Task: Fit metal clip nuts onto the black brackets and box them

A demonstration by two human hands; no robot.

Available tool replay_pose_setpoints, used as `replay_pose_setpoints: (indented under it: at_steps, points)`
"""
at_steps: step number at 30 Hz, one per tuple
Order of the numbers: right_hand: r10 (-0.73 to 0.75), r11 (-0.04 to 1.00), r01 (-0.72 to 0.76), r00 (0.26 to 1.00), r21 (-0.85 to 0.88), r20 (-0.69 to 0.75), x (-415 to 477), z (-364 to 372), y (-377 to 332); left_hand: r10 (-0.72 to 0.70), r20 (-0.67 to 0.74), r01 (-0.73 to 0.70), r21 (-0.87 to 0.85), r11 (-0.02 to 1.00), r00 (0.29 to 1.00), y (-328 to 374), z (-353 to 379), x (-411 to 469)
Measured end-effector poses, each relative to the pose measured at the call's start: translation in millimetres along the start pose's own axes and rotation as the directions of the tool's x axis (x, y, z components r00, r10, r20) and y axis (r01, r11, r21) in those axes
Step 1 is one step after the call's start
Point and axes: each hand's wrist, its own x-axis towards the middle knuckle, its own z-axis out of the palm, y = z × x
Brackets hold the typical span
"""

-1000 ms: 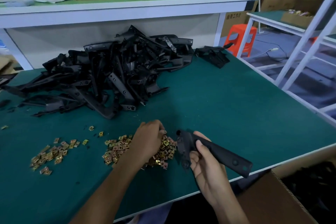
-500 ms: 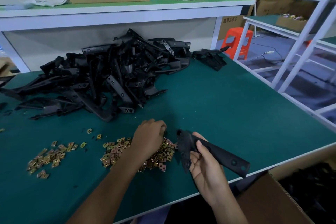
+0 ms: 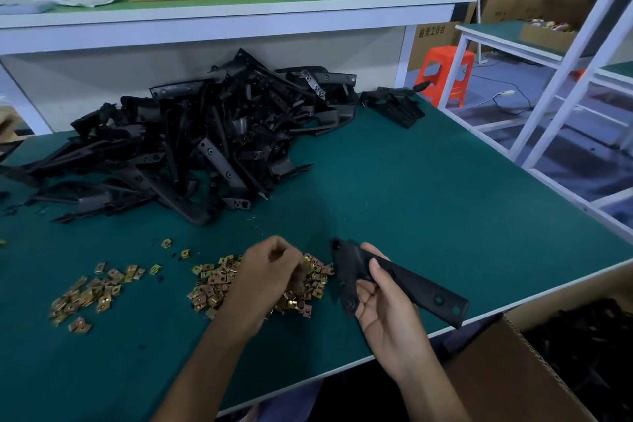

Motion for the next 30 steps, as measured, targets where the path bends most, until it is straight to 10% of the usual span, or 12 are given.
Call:
replay_pose_setpoints:
  at_steps: [3, 12, 30]
  points:
    - [0.018, 1.0, -0.019, 0.999, 0.007, 0.028, -1.7, -0.1, 0.9, -0.132, 0.094, 0.155, -0.313, 0.937, 0.987, -5.5, -7.1, -30.0]
    - [0.015, 0.998, -0.02, 0.997, 0.058, 0.073, -4.3, 9.2, 14.0, -0.135, 0.133, 0.182, -0.468, 0.865, 0.982, -17.4, 10.2, -57.9]
    - [0.007, 0.999, -0.015, 0.984, 0.043, 0.179, -7.3, 3.9, 15.5, -0.073, 0.062, 0.092, -0.43, 0.898, 0.995, -21.4, 22.6, -50.0]
